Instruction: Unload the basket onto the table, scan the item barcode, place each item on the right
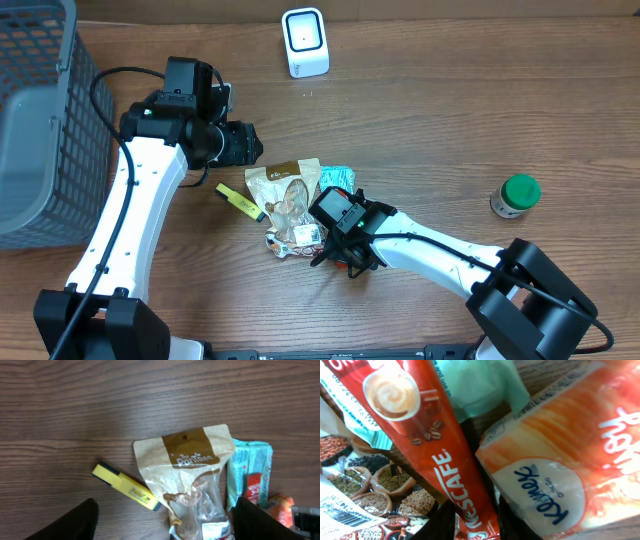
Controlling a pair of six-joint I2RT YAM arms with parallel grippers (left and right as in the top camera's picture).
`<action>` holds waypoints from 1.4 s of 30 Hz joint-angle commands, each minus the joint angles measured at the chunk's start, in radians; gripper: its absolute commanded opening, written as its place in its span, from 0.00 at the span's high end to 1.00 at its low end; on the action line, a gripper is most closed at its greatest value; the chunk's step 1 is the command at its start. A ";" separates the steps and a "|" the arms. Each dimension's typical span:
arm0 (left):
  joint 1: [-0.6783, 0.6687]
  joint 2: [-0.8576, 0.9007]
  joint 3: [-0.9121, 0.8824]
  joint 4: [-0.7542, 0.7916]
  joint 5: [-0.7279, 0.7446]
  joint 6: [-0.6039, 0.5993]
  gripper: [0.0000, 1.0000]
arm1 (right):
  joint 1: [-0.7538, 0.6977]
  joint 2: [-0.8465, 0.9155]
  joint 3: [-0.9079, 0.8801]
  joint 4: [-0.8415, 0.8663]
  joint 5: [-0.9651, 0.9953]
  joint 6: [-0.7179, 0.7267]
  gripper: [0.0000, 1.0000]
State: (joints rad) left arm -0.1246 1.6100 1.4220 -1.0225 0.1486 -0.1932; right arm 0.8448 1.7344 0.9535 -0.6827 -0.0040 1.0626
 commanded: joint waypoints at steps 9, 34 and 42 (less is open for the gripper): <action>0.021 -0.013 0.011 0.061 -0.250 -0.126 0.15 | -0.005 0.014 0.023 0.023 -0.036 -0.078 0.96; 0.188 -0.013 0.011 0.104 -0.286 -0.136 0.00 | -0.220 -0.074 0.559 -0.359 -0.095 -0.843 0.97; 0.188 -0.013 0.011 0.104 -0.286 -0.136 0.00 | -0.375 0.126 1.277 -0.628 -0.082 -1.000 0.97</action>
State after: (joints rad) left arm 0.0608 1.6100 1.4220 -0.9188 -0.1253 -0.3199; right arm 0.4915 1.7618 2.0453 -1.2751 -0.0910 0.1532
